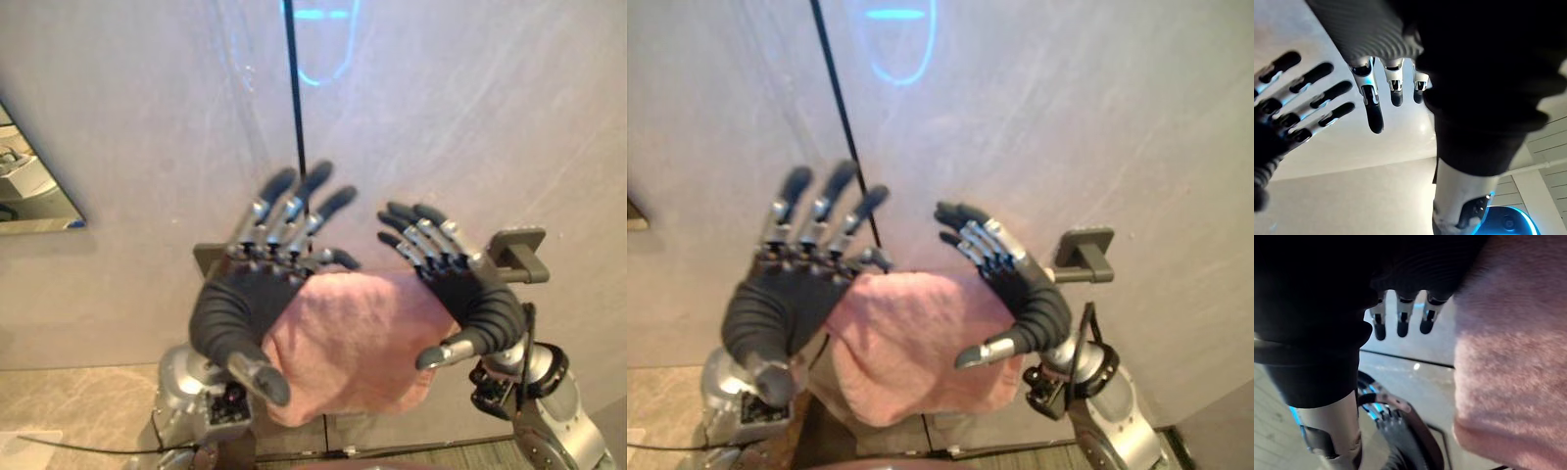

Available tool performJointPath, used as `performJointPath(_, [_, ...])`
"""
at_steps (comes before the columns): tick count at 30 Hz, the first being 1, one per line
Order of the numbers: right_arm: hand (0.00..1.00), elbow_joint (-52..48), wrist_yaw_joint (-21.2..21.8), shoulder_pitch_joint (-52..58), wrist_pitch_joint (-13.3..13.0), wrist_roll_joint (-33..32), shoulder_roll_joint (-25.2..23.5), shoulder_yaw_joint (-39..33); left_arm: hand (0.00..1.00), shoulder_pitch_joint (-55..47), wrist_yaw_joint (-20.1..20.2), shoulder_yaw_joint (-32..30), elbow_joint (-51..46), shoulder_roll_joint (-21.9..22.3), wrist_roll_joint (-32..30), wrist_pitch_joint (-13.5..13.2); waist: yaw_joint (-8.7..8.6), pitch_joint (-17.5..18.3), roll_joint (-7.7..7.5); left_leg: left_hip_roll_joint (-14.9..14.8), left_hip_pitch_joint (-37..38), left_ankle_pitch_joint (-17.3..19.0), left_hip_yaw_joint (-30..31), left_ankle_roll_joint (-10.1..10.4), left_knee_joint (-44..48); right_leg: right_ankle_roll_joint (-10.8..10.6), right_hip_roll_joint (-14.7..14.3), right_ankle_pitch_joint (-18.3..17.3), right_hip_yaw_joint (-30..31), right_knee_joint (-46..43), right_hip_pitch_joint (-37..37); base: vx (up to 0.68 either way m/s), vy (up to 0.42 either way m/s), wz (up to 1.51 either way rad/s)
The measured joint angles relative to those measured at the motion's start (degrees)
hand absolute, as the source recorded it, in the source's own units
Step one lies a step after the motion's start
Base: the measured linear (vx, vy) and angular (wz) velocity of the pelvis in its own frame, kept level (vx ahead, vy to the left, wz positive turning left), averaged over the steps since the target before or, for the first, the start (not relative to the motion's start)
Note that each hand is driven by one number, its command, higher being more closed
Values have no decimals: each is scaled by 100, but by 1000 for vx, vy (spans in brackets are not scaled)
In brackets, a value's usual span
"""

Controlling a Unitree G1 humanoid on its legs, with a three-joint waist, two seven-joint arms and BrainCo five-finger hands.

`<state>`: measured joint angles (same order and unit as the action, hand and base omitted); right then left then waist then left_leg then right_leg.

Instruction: Organize washtable

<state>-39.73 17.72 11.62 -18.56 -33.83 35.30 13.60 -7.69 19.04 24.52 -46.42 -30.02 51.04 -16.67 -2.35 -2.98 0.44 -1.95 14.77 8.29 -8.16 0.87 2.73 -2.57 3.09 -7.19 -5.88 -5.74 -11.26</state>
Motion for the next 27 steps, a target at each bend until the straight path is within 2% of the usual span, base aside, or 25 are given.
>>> performJointPath(2, [0,6,21,-14,-7,-159,280,200,0,24,165,268,173,-282,87,80,-6,-3,0,-1,37,0,-47,0,-23,0,-3,0,46,-3,-13,-50,-8,-9])
performJointPath(5, [0,23,115,-59,-11,-180,594,481,0,31,349,574,472,-488,202,235,-5,-38,6,-7,118,2,-122,3,-47,-1,-8,-1,119,-12,-43,-47,-5,-12])
performJointPath(7, [0,91,114,-59,-2,-215,731,589,0,60,373,673,561,-547,242,243,-9,-94,-5,-6,122,2,-135,3,-47,-1,-8,-1,137,-13,-34,-77,-8,-6])
performJointPath(11, [0,369,139,-126,134,-208,1091,978,0,166,539,963,670,-888,242,393,-4,-133,-8,-3,111,2,-145,3,-58,-3,-8,-1,155,-21,-7,-45,-9,-2])
performJointPath(19, [0,584,166,-297,152,-191,1300,1126,0,281,818,1166,903,-1120,245,460,-5,-276,-27,0,48,-1,-134,7,-38,-3,6,-1,143,-85,63,-15,-8,1])
performJointPath(24, [0,875,186,-294,258,-118,1297,1218,0,287,882,1367,1220,-1125,241,528,-17,-321,-56,21,-139,-38,21,23,9,-2,39,-1,0,-91,138,-47,-28,16])
performJointPath(27, [0,967,162,-299,298,56,1126,1076,0,510,875,1363,1326,-1086,239,559,-21,-488,-68,67,-418,-190,256,21,19,5,104,4,-234,-129,304,-53,-37,43])
